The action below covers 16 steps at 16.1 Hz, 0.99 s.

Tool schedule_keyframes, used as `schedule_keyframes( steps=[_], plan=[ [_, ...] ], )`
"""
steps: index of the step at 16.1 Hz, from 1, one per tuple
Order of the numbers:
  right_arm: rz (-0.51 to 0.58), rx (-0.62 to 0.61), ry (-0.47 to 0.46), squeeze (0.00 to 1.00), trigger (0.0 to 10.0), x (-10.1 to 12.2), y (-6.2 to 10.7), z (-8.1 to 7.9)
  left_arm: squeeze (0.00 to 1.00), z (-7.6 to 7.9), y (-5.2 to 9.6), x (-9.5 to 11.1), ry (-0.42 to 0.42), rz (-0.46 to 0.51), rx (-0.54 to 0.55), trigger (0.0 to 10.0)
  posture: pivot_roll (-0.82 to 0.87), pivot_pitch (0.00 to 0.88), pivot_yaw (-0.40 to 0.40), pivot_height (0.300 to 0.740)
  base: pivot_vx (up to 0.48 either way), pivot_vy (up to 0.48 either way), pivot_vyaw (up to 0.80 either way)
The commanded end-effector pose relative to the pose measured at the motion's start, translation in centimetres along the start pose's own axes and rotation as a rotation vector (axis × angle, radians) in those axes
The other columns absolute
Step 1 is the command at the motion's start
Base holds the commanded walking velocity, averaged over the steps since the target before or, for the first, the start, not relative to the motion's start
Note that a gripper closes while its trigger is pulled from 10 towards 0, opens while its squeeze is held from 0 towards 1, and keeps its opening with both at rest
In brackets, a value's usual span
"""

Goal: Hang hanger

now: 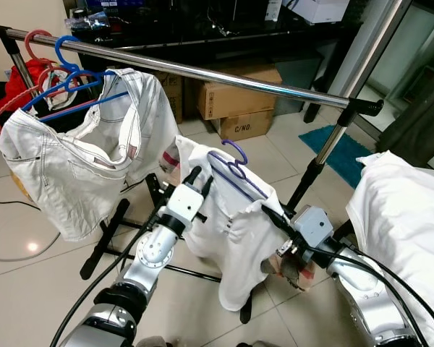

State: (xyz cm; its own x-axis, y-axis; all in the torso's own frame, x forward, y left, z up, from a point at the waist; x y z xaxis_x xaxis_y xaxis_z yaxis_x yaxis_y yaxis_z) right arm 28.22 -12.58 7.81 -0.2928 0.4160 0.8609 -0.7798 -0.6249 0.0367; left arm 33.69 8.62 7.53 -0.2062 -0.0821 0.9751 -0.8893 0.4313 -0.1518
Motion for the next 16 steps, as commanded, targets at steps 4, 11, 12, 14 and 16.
schedule_keyframes(
  steps=[4,11,12,14,16],
  plan=[
    [-0.024,-0.056,0.008,0.0,0.0,-1.0,1.1,1.4,0.0,-2.9,-0.2,0.8,0.077,0.028,0.178,10.0,0.07,0.009,-0.059,0.74,0.0,0.0,0.0],
    [0.038,0.014,0.069,0.0,0.0,-0.2,1.5,0.8,0.0,-2.3,0.1,-0.5,0.068,-0.073,0.01,10.0,0.07,0.008,-0.062,0.74,0.0,0.0,0.0],
    [0.063,0.029,0.079,0.0,0.0,0.4,1.1,0.5,0.0,-1.5,0.2,-1.2,0.109,-0.117,-0.035,10.0,0.07,0.008,-0.063,0.74,0.0,0.0,0.0],
    [0.104,0.064,0.094,0.0,0.0,1.4,0.7,-0.2,0.0,0.0,0.4,-1.7,0.127,-0.141,-0.117,10.0,0.07,0.009,-0.062,0.74,0.0,0.0,0.0],
    [0.115,0.069,0.095,0.0,0.0,1.7,0.6,-0.3,0.0,0.1,0.4,-1.7,0.132,-0.149,-0.132,10.0,0.07,0.01,-0.06,0.74,0.0,0.0,0.0]
  ],
)
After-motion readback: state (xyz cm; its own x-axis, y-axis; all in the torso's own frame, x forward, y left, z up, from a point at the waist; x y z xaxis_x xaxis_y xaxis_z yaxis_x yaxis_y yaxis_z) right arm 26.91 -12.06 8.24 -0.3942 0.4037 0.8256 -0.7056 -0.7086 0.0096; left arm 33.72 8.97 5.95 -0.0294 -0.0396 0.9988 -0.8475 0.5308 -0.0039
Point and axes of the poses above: a point about 5 cm out from each wrist's last joint towards the gripper, its own y axis pointing back from the gripper into the wrist, its own x axis along the axis of the wrist's last joint, z = x × y, the point moved 4 cm from there along -y, pointing out of the wrist towards the gripper, and after that the axes turned 12 degrees about y, right-handed, at the moved point
